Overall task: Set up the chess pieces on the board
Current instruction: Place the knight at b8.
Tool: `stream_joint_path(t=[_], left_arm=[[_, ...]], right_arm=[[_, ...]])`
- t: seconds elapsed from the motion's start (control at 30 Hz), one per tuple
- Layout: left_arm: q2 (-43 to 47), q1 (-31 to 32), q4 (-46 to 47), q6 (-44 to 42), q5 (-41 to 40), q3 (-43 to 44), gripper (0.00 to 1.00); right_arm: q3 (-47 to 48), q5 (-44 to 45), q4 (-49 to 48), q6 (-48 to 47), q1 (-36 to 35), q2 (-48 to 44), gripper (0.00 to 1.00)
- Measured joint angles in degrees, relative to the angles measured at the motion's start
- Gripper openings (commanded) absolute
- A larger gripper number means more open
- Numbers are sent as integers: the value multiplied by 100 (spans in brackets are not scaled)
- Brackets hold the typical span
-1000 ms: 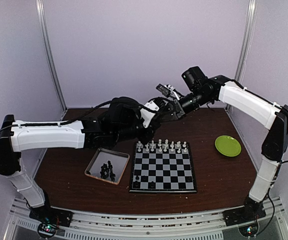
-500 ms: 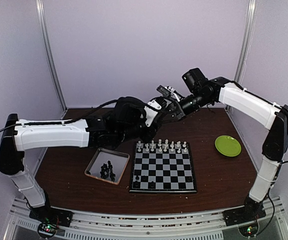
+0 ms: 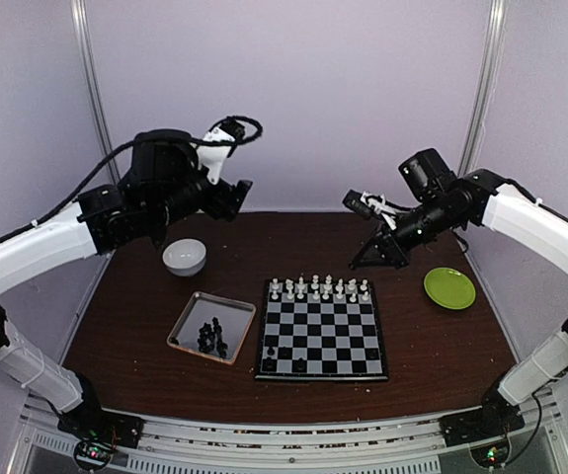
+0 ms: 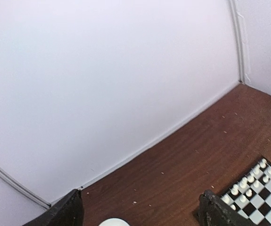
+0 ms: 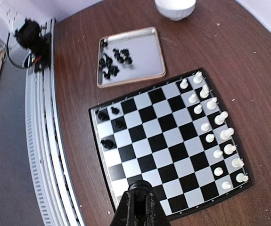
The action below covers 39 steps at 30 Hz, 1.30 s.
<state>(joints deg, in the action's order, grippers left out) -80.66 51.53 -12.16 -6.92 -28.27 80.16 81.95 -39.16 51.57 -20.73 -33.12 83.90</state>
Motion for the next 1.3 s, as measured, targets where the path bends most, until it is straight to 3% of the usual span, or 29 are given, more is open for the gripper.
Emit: stream_joint_path(t=[0.23, 0.43, 1.3], left_arm=[[197, -1200, -4, 310, 706, -321, 86], [398, -1388, -52, 505, 927, -1016, 85], [518, -1388, -129, 516, 1425, -1038, 83]], right_arm=[[-1506, 955, -190, -846, -1235, -376, 0], [-2422, 1692, -472, -1246, -2035, -348, 0], [-2951, 2684, -1414, -1360, -2155, 369, 1]])
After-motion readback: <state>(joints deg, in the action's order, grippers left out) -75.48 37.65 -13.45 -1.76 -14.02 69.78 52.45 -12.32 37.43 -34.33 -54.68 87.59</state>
